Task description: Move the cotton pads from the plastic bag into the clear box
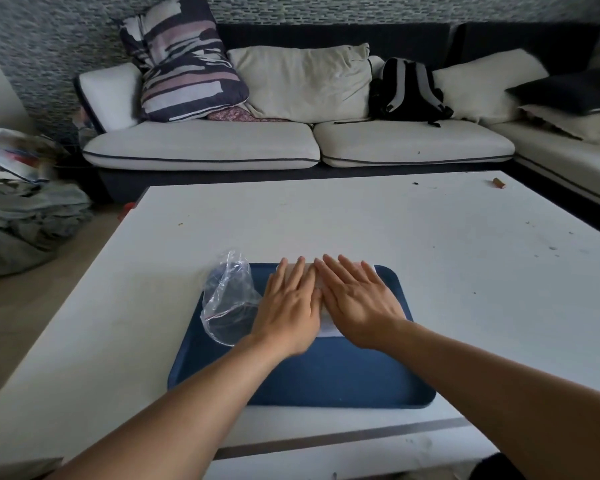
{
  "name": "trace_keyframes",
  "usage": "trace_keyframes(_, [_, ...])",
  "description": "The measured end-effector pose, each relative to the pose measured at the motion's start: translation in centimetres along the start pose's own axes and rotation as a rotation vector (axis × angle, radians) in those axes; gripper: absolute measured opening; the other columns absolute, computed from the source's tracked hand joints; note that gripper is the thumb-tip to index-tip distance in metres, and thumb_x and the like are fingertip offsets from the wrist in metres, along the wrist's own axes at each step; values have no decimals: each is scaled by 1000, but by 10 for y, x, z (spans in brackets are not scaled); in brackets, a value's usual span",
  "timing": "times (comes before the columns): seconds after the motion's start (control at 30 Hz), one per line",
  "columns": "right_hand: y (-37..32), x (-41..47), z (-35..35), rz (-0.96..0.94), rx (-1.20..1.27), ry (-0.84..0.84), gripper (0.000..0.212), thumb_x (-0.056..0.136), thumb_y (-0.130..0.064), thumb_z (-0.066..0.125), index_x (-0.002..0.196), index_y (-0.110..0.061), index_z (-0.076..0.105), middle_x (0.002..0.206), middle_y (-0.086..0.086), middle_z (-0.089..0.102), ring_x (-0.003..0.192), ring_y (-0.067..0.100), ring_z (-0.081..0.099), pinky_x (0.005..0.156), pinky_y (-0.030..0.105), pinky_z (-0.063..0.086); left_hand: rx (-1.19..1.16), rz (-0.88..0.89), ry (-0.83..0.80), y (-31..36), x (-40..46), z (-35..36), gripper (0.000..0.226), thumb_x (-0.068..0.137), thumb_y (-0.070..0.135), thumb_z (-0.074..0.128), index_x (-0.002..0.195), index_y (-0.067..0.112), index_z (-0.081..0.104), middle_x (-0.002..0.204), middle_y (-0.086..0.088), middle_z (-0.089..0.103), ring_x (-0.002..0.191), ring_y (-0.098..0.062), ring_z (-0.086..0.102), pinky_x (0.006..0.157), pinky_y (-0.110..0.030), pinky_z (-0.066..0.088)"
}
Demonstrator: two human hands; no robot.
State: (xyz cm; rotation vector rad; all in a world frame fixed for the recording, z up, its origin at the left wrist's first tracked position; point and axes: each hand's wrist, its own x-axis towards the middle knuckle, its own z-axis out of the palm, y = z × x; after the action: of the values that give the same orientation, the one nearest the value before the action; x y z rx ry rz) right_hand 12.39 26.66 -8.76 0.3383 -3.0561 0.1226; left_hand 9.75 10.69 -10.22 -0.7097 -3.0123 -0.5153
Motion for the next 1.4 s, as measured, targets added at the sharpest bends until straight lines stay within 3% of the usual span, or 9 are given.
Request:
trace_keyframes(0.13, [2,8,-6,-1,25,-64,66,100,-50,2,161,-26,8,170,-3,4,157,19,2,126,45,7,0,35,43,7,4,-29,62,107,35,29,161,15,6,170,-1,-4,155,-20,-11,126,-40,0])
trace_keyframes(0.23, [-5,26,-25,89,275,75,50,106,-43,31,150,-23,43,163,0,32,149,20,30,121,40,26,132,-155,289,-3,8,-77,78,89,44,58,152,13,27,158,-8,27,146,-33,22,114,-47,32])
trace_keyframes(0.37, [-34,43,-51,213,670,280,22,98,-34,53,100,-23,72,108,-5,72,93,18,68,83,37,58,55,-620,-2,-61,-15,-101,46,79,32,72,115,7,59,119,-11,60,104,-33,60,71,-32,46])
trace_keyframes(0.47, [-51,46,-64,196,820,20,29,94,-42,62,92,-16,74,92,-3,75,83,18,72,78,44,62,-394,-568,202,-75,-18,-112,5,87,14,66,89,11,70,94,-9,73,78,-25,69,62,-30,55])
trace_keyframes(0.57, [-56,43,-97,189,1053,-125,54,83,-54,73,119,-15,65,109,3,71,94,23,72,76,39,64,-1085,-423,342,-32,-12,-129,11,97,9,61,87,11,66,86,-8,73,71,-21,69,63,-34,59])
trace_keyframes(0.73, [-5,-14,-130,204,1081,368,36,75,-39,86,93,-12,70,83,9,74,77,33,73,72,45,63,-1373,-83,-65,75,-20,-119,21,99,0,51,101,11,68,100,-10,75,96,-24,73,84,-36,59])
trace_keyframes(0.87, [73,-124,-91,534,1136,600,24,88,-17,77,81,5,67,72,13,62,68,18,60,66,36,61,-1086,43,-354,145,-17,-68,26,99,8,56,120,18,68,116,-6,73,104,-21,69,87,-32,57])
trace_keyframes(1.1, [203,-321,3,1385,824,613,39,88,-41,61,75,-4,64,64,6,63,60,27,60,58,28,47,-507,330,-602,298,-19,18,22,96,30,64,111,17,70,102,2,70,90,-13,63,74,-23,48])
trace_keyframes(1.4, [249,-385,61,1385,511,181,25,89,-38,59,104,-26,74,98,-2,73,81,22,68,73,35,57,-254,445,-708,347,-44,83,31,94,37,64,119,19,65,117,-2,69,104,-19,64,94,-33,52])
